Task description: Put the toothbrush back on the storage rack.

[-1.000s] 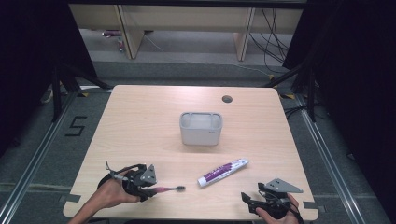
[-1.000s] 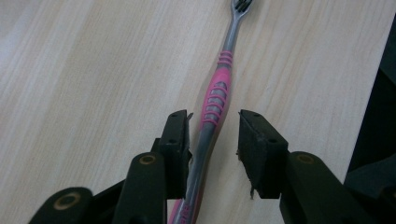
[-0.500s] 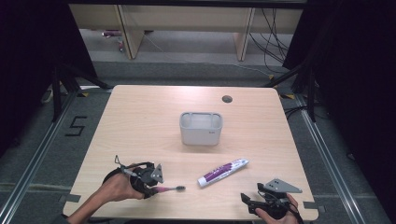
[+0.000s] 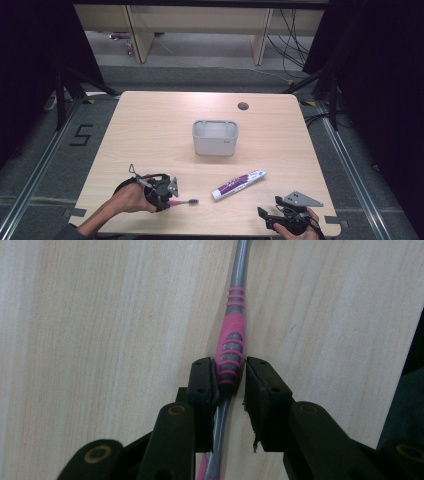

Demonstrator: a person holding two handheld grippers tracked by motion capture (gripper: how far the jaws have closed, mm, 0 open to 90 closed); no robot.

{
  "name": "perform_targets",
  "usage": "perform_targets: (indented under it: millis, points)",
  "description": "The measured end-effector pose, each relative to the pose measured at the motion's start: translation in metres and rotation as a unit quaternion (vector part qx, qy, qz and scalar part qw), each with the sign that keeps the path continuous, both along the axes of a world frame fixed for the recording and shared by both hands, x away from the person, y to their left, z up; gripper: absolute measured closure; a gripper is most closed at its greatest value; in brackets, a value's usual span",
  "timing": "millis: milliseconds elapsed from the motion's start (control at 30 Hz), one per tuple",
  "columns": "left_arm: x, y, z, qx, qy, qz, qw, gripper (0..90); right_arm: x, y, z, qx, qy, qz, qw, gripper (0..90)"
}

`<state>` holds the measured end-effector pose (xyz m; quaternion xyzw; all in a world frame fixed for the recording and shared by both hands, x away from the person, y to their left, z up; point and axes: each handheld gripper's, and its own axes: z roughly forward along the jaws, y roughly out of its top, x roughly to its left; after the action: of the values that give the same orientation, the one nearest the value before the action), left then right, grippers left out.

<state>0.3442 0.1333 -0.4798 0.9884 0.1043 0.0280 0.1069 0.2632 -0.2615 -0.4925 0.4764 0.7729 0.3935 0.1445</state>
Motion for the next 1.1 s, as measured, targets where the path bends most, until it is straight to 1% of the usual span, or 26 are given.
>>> perform_targets:
  millis: [67, 100, 167, 233, 267, 300, 333, 400, 433, 500, 533, 567, 633, 700, 733, 767, 867, 900, 933, 967, 1067, 1100]
  points:
    - [0.000, -0.001, 0.000, -0.001, -0.002, -0.002, 1.0000, 73.6, 0.000, 0.000, 0.000, 0.002, 0.002, 0.001, 1.0000, 23.2]
    - [0.001, -0.001, 0.000, 0.003, 0.001, -0.003, 1.0000, 74.0, 0.000, 0.001, -0.001, 0.005, -0.001, 0.000, 1.0000, 23.2]
    - [0.002, -0.003, 0.000, 0.007, 0.006, -0.004, 0.9999, 75.5, 0.000, 0.001, 0.000, 0.004, 0.006, 0.003, 1.0000, 23.2]
    - [0.004, -0.003, 0.000, 0.012, 0.009, -0.006, 0.9999, 75.8, 0.000, 0.001, 0.000, 0.003, 0.006, 0.004, 1.0000, 23.2]
    - [0.004, -0.004, 0.000, 0.014, 0.014, -0.002, 0.9998, 76.2, 0.000, 0.001, 0.000, 0.004, 0.006, 0.004, 1.0000, 23.2]
    - [0.004, -0.004, 0.000, 0.016, 0.014, -0.003, 0.9998, 76.6, 0.000, 0.000, 0.000, -0.001, -0.002, 0.002, 1.0000, 23.2]
    - [0.005, -0.005, 0.000, 0.019, 0.017, -0.005, 0.9997, 77.2, 0.000, 0.000, 0.000, 0.003, 0.006, 0.003, 1.0000, 23.2]
    - [0.006, -0.006, 0.001, 0.025, 0.021, -0.007, 0.9994, 77.4, 0.000, 0.000, 0.000, 0.004, 0.006, 0.003, 1.0000, 23.2]
    - [0.007, -0.007, 0.001, 0.028, 0.022, -0.011, 0.9993, 77.6, 0.000, 0.001, 0.000, 0.008, 0.003, 0.002, 1.0000, 23.2]
    - [0.008, -0.008, 0.000, 0.030, 0.027, -0.011, 0.9991, 78.0, 0.000, 0.001, 0.000, 0.008, 0.004, 0.002, 1.0000, 23.2]
    - [0.010, -0.009, 0.000, 0.032, 0.033, -0.010, 0.9989, 78.0, 0.000, 0.001, 0.000, 0.008, 0.004, 0.002, 1.0000, 23.2]
    - [0.010, -0.009, 0.000, 0.032, 0.033, -0.010, 0.9989, 78.0, 0.000, 0.001, 0.000, 0.008, 0.004, 0.002, 1.0000, 23.2]
    - [0.012, -0.010, 0.000, 0.038, 0.045, -0.010, 0.9982, 78.1, 0.000, 0.001, 0.000, 0.008, 0.003, 0.002, 1.0000, 23.2]
    - [0.014, -0.012, 0.000, 0.044, 0.050, -0.011, 0.9977, 78.2, -0.001, 0.000, 0.000, 0.006, 0.001, -0.003, 1.0000, 23.2]
    - [0.017, -0.013, 0.001, 0.048, 0.056, -0.011, 0.9972, 78.4, -0.003, 0.003, 0.001, 0.018, 0.020, -0.016, 0.9995, 23.2]
    - [0.017, -0.013, 0.001, 0.048, 0.056, -0.011, 0.9972, 78.4, -0.003, 0.003, 0.001, 0.018, 0.020, -0.016, 0.9995, 23.2]
    - [0.019, -0.015, 0.000, 0.051, 0.070, -0.006, 0.9962, 78.5, -0.002, 0.001, 0.000, 0.008, 0.006, -0.007, 0.9999, 23.2]
    - [0.020, -0.015, 0.001, 0.054, 0.071, -0.007, 0.9960, 78.6, -0.002, 0.001, 0.001, 0.005, 0.012, -0.006, 0.9999, 23.2]
    - [0.019, -0.016, 0.001, 0.058, 0.071, -0.006, 0.9958, 78.7, -0.002, 0.002, 0.001, 0.006, 0.012, -0.005, 0.9999, 23.2]
    - [0.019, -0.017, 0.001, 0.060, 0.069, -0.005, 0.9958, 78.7, -0.002, 0.001, 0.001, 0.003, 0.006, -0.004, 1.0000, 23.3]
    - [0.020, -0.019, 0.001, 0.065, 0.080, -0.005, 0.9947, 78.9, -0.002, 0.001, 0.001, 0.003, 0.006, -0.003, 1.0000, 23.2]
    - [0.021, -0.019, 0.001, 0.063, 0.083, -0.004, 0.9945, 78.9, -0.002, 0.001, 0.001, 0.003, 0.005, -0.003, 1.0000, 23.2]
